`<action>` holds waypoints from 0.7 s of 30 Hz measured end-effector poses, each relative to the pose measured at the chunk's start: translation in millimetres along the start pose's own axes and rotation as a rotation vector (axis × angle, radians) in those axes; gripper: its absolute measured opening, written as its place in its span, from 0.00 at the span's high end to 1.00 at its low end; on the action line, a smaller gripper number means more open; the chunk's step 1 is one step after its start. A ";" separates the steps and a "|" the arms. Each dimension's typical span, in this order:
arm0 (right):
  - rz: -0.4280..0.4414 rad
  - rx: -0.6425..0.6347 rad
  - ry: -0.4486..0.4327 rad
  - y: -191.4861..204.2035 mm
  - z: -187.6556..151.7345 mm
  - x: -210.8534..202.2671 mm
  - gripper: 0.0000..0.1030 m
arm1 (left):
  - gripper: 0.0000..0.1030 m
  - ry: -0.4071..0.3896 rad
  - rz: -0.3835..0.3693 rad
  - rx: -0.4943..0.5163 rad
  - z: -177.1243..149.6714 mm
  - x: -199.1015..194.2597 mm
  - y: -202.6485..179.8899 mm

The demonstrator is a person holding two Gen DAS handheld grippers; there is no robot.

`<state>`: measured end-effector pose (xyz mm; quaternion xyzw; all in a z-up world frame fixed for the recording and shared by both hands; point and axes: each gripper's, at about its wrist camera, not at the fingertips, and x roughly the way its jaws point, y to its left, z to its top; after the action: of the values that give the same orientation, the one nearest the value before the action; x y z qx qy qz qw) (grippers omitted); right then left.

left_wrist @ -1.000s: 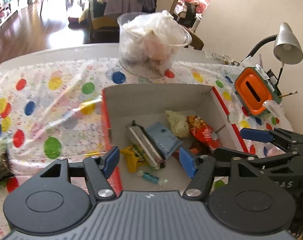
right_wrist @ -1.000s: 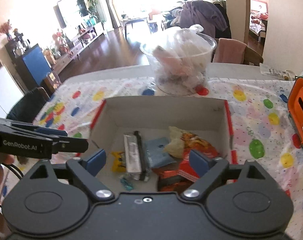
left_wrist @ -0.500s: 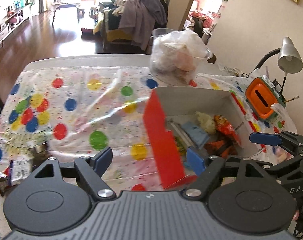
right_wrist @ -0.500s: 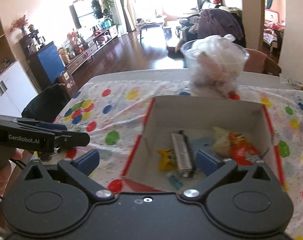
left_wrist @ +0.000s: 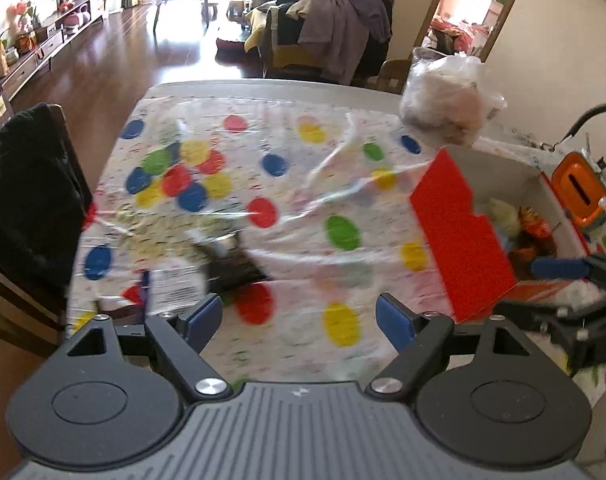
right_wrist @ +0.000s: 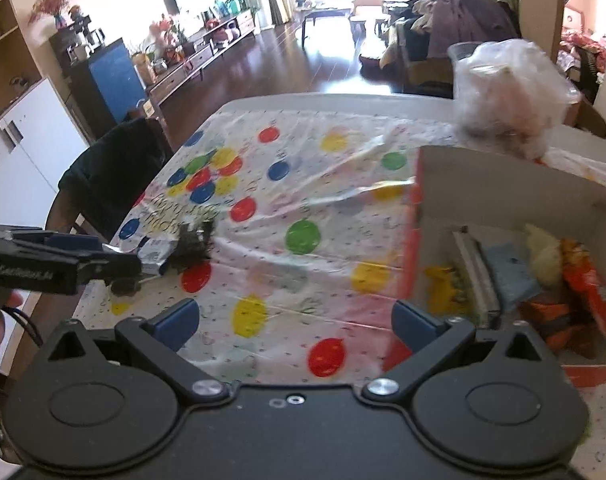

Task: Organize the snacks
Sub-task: 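Withdraw both open grippers from the box toward the remaining snacks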

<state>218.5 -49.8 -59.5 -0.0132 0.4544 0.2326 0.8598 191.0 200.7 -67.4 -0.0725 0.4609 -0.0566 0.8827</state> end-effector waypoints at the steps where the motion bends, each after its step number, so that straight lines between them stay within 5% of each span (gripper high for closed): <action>1: 0.002 0.003 0.011 4.9 1.9 5.7 0.00 | 0.18 0.002 0.006 0.005 -2.9 -1.4 9.0; 21: -0.023 -0.115 0.148 95.9 51.6 127.9 0.07 | 0.18 0.069 0.022 0.071 -16.8 24.5 137.1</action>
<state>280.2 97.5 -111.9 -0.0851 0.5025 0.2469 0.8242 195.7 330.1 -121.4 -0.0341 0.4893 -0.0659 0.8689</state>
